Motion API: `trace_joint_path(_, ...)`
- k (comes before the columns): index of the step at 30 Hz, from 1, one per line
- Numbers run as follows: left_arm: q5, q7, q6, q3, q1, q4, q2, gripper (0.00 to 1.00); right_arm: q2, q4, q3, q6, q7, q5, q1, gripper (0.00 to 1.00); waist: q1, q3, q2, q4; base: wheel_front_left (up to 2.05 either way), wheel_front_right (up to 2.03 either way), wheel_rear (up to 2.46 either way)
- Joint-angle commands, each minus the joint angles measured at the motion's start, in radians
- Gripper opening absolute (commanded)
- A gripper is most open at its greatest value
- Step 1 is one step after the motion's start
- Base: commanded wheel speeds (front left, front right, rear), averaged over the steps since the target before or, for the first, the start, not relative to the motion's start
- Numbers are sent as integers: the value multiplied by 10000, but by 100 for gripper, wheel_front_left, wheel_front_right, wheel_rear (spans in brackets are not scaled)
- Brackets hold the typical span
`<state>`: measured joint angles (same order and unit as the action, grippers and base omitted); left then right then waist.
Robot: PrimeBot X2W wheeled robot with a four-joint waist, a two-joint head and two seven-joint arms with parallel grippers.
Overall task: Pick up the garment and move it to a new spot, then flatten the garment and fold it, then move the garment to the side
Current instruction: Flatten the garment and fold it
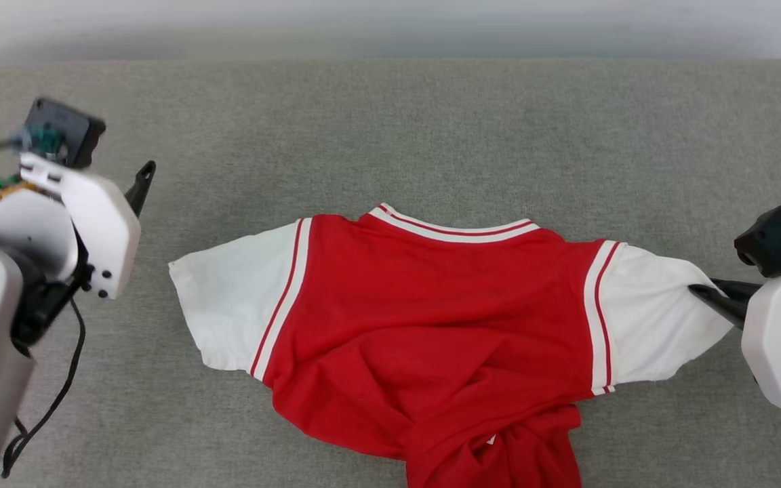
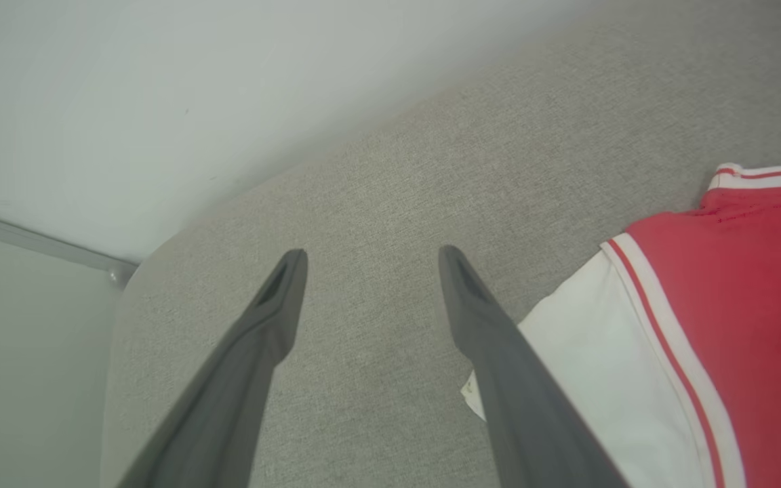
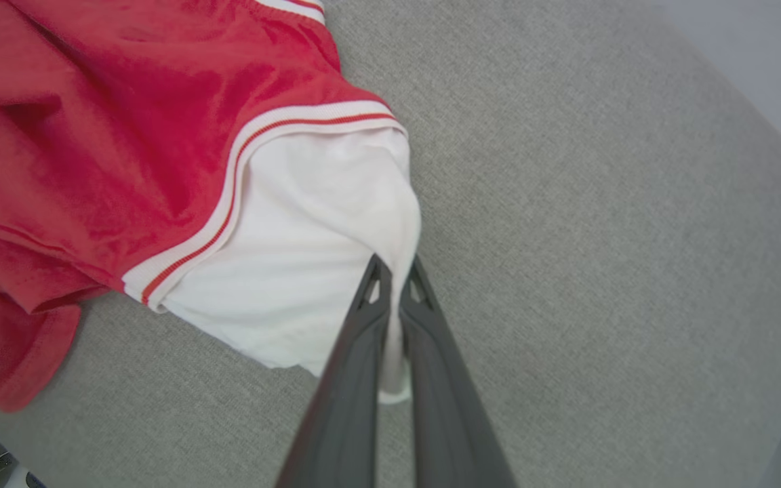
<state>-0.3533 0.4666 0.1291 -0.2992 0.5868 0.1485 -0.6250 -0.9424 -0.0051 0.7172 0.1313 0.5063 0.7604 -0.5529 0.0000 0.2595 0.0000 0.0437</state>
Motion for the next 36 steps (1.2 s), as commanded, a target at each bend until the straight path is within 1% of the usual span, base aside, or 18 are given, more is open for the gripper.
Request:
trace_joint_path(1,-616,638,-6,-380,371,-139,-279,100,112,-91,-126,-11,40,-102,159,0,0,121,0,-55,0,0,0)
trace_joint_path(4,-1556,2063,-4,-1441,1097,-396,-1268,100,255,-258,-306,-11,130,-287,202,0,0,320,0,-135,0,0,0)
trace_joint_path(9,-3137,3737,-3,-2771,2060,-521,-2012,100,412,-529,-551,-11,230,-490,183,0,0,666,0,-262,0,0,0)
trace_joint_path(11,-3615,4367,-2,-3257,2344,-374,-2183,100,489,-608,-583,-11,267,-565,164,0,0,819,0,-321,0,0,0)
trace_joint_path(15,-4157,5062,-2,-4107,2815,-142,-2311,100,530,-757,-655,-11,280,-677,-14,0,0,1181,0,-467,0,0,0)
trace_joint_path(18,-4334,5289,-2,-4723,3022,149,-2298,100,564,-846,-670,-11,302,-767,-177,0,0,1450,0,-568,0,0,0)
trace_joint_path(23,-4487,5305,-1,-5793,3196,604,-2235,100,618,-940,-621,-11,318,-840,-387,0,0,1803,0,-721,0,0,0)
trace_joint_path(29,-4639,5152,-1,-7138,3149,1167,-2064,100,648,-931,-516,-11,330,-851,-543,0,0,1946,0,-796,0,0,0)
trace_joint_path(30,-4663,5094,-1,-7312,3194,1229,-2044,47,657,-909,-494,-11,323,-839,-561,0,0,1934,0,-794,0,0,0)
trace_joint_path(31,-4718,5047,-1,-7451,3240,1302,-2024,0,666,-885,-477,-11,314,-825,-568,0,0,1905,0,-788,0,0,0)
trace_joint_path(33,-4815,4936,-1,-7734,3383,1394,-2040,0,668,-804,-424,-11,279,-794,-539,0,0,1767,0,-762,0,0,0)
trace_joint_path(36,-4935,4562,-8,-7904,3729,1544,-2199,0,673,-700,-391,-11,159,-764,-510,0,0,1449,0,-689,0,0,0)
